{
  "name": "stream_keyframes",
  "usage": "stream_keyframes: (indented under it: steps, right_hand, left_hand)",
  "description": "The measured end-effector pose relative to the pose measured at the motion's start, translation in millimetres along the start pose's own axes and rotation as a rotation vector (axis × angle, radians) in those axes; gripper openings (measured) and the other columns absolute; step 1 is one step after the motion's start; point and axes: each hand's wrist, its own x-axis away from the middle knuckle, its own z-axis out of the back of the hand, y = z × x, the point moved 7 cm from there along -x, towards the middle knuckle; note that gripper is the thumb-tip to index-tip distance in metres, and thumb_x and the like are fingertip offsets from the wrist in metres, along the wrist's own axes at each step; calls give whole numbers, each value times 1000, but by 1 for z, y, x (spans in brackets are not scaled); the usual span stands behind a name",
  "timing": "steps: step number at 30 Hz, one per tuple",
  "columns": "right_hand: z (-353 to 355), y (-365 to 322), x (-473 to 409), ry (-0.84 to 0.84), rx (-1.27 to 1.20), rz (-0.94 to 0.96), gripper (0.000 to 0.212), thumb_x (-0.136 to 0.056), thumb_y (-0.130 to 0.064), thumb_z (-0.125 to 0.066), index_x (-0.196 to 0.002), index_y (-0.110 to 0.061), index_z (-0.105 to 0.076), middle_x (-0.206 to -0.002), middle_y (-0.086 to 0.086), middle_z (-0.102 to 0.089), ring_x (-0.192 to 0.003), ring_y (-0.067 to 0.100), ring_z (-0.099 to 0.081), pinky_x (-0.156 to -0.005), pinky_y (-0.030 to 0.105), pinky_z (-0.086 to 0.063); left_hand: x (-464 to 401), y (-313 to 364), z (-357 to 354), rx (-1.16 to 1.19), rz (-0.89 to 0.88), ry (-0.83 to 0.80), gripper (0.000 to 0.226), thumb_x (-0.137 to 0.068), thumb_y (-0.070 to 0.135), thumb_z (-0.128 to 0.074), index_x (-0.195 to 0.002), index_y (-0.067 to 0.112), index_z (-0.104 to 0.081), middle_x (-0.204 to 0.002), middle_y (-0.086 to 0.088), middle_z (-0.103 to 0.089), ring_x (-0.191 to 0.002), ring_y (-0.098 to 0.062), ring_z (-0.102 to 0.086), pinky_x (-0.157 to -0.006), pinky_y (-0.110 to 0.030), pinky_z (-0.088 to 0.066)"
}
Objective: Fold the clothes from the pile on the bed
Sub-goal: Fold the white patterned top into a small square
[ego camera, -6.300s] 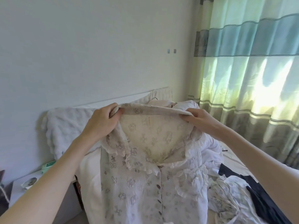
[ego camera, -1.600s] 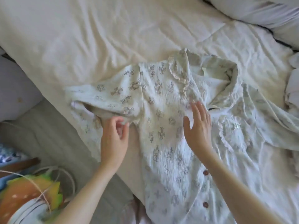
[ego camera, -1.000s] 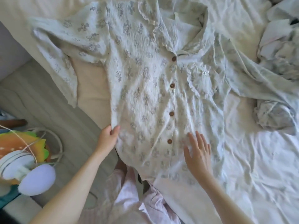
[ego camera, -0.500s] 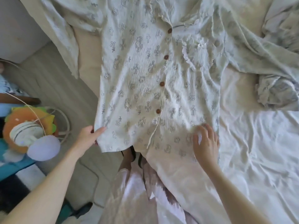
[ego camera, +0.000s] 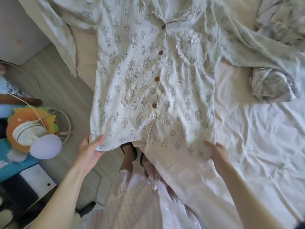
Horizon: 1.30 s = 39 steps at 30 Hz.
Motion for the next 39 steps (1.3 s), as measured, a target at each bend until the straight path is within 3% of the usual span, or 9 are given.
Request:
stream_keyframes:
  steps: [4, 7, 11, 17, 20, 25, 30, 35, 39]
  right_hand:
    - [16, 8, 13, 57, -71, 63, 11, -87, -9, -63, -95, -2, -60, -88, 13, -63, -78, 27, -62, -68, 38, -55]
    - [30, 14, 16, 126, -17, 81, 10, -88, -14, -63, -85, -6, -58, -76, 11, -61, -67, 25, -59, -61, 32, -49]
    - [37, 4, -3, 185, 128, 88, 26, -91, -25, -59, -107, -4, -55, -95, 11, -60, -77, 23, -55, -67, 31, -42]
    - [60, -77, -40, 378, 356, 318, 43, -93, -30, -53, -127, -5, -47, -124, 14, -56, -111, 30, -53, -91, 38, -40]
    - [85, -115, -62, 489, 294, 335, 46, -93, -30, -52, -130, -5, -44, -132, 16, -50, -120, 31, -47, -97, 38, -35]
    - [139, -146, -104, 624, 16, 206, 52, -94, -47, -42, -121, -4, -53, -124, 15, -57, -115, 31, -52, -95, 35, -39]
    - [193, -179, -137, 695, -382, 134, 60, -86, -59, -47, -122, -11, -52, -121, 3, -57, -102, 18, -54, -77, 25, -40]
    - [203, -209, -174, 396, -530, 30, 69, -82, -63, -54, -134, -19, -44, -129, -4, -56, -111, 15, -57, -94, 36, -49]
    - [201, -212, -184, 398, -518, -17, 60, -80, -41, -69, -130, -13, -49, -127, 0, -57, -111, 15, -57, -97, 33, -46]
  left_hand:
    - [15, -6, 5, 59, -27, 112, 27, -90, -3, -53, -107, 17, -58, -103, -2, -68, -80, -11, -71, -62, -28, -59]
    - [17, -14, 16, -172, 1, 272, 27, -89, -3, -58, -114, 6, -53, -102, -9, -64, -68, -16, -66, -57, -26, -58]
    - [5, -2, -1, -917, -83, 459, 56, -87, 6, -61, -137, 5, -35, -134, -21, -46, -115, -35, -51, -97, -49, -43]
    - [-12, 17, -169, -1508, -697, -71, 62, -93, 17, -52, -148, 20, -23, -157, -7, -6, -145, -26, -8, -115, -41, -9]
    - [-17, 1, -235, -1734, -806, -274, 63, -96, 23, -44, -150, 29, -12, -154, 5, 18, -145, -24, 10, -113, -44, 6]
    - [-42, -32, -267, -2008, -607, -387, 69, -97, 36, -39, -148, 36, 6, -149, 3, 32, -137, -26, 29, -110, -50, 17]
    - [-61, -36, -268, -2171, -414, -453, 74, -94, 52, -39, -145, 39, 12, -145, 3, 34, -140, -27, 24, -112, -49, 11]
    - [-66, -43, -275, -2261, -267, -461, 87, -88, 63, -41, -144, 36, 20, -139, 2, 39, -140, -31, 25, -112, -54, 6]
    - [-70, -49, -277, -2282, -231, -425, 91, -87, 64, -42, -144, 35, 22, -139, 0, 40, -139, -32, 28, -111, -56, 8]
